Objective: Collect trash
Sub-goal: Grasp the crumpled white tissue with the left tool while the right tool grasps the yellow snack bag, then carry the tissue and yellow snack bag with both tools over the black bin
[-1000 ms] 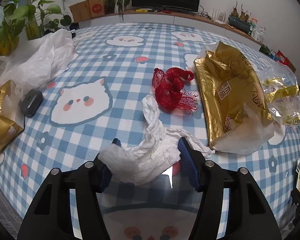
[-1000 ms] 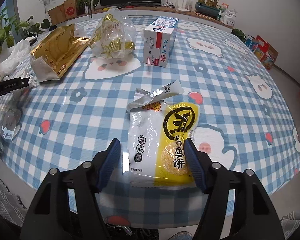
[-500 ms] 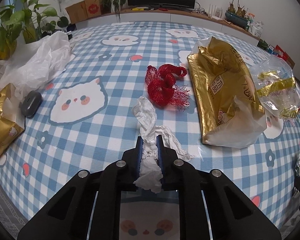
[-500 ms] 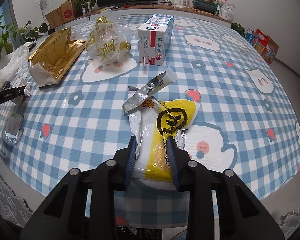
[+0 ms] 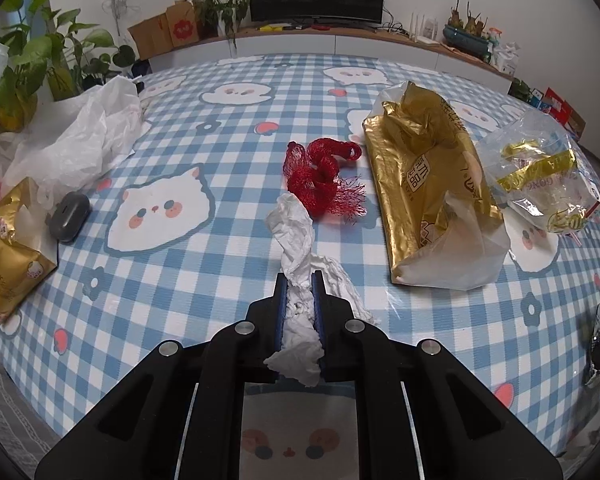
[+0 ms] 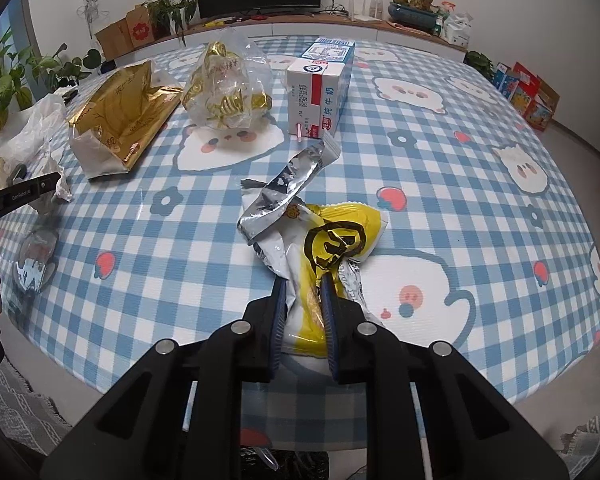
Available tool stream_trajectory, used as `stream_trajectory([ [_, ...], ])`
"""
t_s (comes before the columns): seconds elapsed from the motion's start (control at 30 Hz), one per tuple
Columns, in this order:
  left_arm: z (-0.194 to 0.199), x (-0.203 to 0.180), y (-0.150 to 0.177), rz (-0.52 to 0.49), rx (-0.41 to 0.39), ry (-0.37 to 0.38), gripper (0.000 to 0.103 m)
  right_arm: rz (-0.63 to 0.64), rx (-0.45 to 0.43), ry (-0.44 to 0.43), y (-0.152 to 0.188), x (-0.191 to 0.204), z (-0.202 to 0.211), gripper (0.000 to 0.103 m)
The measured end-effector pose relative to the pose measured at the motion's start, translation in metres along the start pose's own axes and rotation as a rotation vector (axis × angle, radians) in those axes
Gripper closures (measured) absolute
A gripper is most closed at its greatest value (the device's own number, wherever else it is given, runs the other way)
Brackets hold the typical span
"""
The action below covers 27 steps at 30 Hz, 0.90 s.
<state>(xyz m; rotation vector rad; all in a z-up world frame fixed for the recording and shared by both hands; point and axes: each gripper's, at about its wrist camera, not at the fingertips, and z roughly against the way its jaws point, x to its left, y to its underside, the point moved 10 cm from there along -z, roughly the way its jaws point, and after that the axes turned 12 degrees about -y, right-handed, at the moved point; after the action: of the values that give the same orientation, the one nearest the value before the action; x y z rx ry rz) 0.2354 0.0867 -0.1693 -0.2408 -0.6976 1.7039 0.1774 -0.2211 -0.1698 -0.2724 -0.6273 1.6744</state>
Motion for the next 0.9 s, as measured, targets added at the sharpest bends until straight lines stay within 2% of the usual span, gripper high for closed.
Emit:
stream_trajectory([
  [0.53, 0.035, -0.003, 0.005, -0.001, 0.006, 0.045, 0.092, 0.007, -0.036, -0.006, -0.009, 0.016, 0.032, 0.087],
  [0.9, 0.069, -0.001, 0.036, 0.017, 0.011, 0.089, 0.092, -0.015, -0.059, -0.030, 0.001, 0.033, 0.053, 0.087],
])
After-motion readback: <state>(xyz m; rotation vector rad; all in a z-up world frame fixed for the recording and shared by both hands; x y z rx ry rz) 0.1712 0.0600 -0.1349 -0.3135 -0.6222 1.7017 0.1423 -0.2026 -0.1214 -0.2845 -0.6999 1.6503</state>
